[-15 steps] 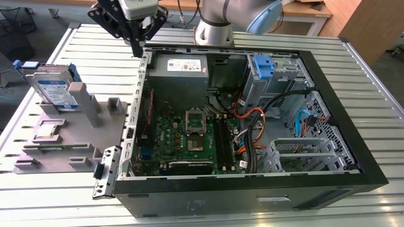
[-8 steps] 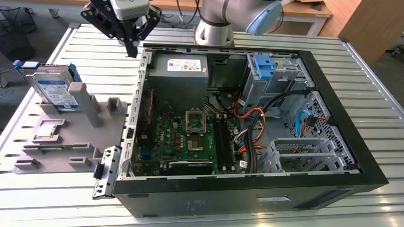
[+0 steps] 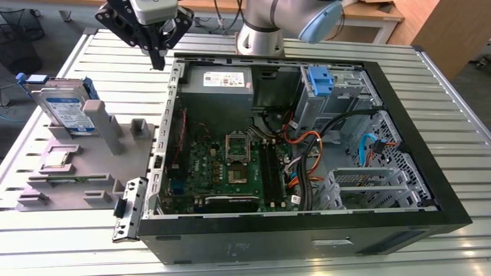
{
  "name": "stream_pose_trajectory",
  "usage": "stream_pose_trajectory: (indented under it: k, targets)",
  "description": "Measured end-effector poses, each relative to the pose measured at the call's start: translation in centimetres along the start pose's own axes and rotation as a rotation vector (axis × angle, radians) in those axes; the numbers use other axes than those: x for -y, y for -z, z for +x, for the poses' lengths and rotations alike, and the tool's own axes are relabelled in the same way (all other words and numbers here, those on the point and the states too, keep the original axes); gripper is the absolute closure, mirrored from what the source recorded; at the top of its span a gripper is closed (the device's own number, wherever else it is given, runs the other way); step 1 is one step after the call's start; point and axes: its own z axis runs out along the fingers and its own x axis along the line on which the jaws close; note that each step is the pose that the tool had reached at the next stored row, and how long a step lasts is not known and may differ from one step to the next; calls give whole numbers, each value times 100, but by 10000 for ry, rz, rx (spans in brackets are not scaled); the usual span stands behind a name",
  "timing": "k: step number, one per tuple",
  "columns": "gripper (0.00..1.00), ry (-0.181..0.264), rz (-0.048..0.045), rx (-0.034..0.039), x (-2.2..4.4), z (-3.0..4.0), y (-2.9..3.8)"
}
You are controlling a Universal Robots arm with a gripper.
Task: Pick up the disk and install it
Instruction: 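Reach for the disk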
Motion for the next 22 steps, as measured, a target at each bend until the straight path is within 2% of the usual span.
stream_pose_trajectory:
  k: [16,22]
  targets:
    - [89,0,0,0,7,83,0]
    - [89,1,1,0,7,90,0]
